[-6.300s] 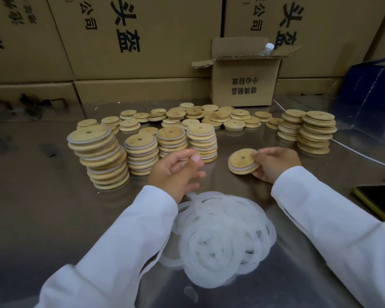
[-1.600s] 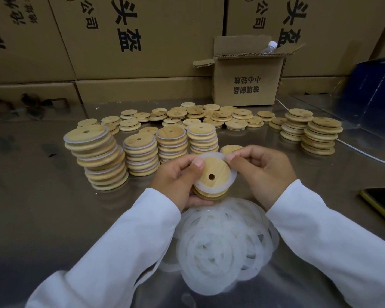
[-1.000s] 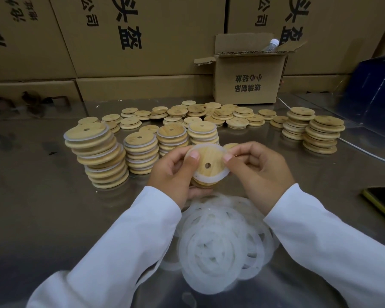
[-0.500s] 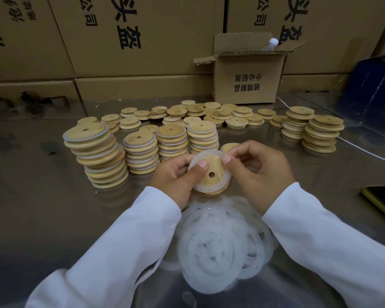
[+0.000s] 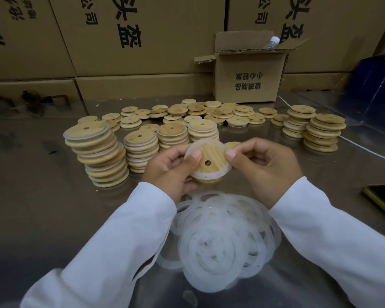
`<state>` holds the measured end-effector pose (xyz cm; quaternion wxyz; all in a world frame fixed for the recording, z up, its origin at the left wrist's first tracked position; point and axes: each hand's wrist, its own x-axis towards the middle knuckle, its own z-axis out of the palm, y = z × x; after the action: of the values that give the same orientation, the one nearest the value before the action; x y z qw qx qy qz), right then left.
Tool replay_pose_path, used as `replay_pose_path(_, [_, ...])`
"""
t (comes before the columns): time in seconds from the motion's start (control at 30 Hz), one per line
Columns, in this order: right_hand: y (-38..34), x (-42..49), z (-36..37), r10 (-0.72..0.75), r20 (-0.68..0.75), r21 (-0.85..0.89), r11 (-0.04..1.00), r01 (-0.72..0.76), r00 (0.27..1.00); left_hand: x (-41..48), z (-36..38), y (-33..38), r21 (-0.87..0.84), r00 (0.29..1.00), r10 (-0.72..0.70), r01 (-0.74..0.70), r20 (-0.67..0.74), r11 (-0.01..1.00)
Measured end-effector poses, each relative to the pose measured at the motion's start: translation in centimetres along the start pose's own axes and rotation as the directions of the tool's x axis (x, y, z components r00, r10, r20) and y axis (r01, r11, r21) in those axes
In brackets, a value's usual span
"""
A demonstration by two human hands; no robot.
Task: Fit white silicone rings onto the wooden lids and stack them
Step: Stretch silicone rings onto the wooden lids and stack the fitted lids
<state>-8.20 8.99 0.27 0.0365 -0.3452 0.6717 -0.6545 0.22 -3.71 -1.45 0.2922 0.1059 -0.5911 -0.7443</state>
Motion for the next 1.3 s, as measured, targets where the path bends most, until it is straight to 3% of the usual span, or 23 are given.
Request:
replay_pose_path(0.17, [0.4, -0.5, 0.8, 0.042, -0.029, 0.015, 0.999, -0.041, 0.999, 0.0, 0.3, 0.0, -0.043, 0.998, 0.005, -0.008, -0.058, 0.999])
replay_pose_path(0.3, [0.8, -0.2, 0.7, 0.049, -0.116, 0.003, 0.999, -0.049, 0.992, -0.1, 0.5, -0.2, -0.085, 1.0, -0.004, 0.004, 0.005, 0.996])
replay_pose_path(0.57, [0.9, -0.4, 0.5, -0.089, -0.025, -0.186, 0.979, 0.083, 0.996, -0.2, 0.2, -0.7, 0.184, 0.999, 0.024, -0.028, 0.026, 0.983])
replay_pose_path(0.7, [0.6, -0.1, 0.3, -0.035, -0.026, -0.114, 0.993, 0.032, 0.999, -0.1, 0.1, -0.3, 0.23, 0.998, 0.06, -0.067, 0.037, 0.971])
replay_pose_path(0.97, [-0.4, 0.4, -0.1, 0.123, 0.019, 0.097, 0.988, -0.124, 0.992, -0.1, 0.2, 0.1, 0.036, 0.998, -0.051, 0.049, 0.048, 0.998])
replay_pose_path(1.13, [-0.7, 0.6, -0.1, 0.164, 0.009, 0.124, 0.979, -0.164, 0.986, 0.0, 0.3, 0.1, -0.021, 0.997, -0.066, 0.067, 0.043, 0.998])
replay_pose_path(1.3, [-1.1, 0.3, -0.1, 0.103, 0.013, 0.063, 0.993, -0.103, 0.995, 0.0, 0.2, 0.5, -0.043, 0.998, -0.061, 0.062, 0.028, 0.997])
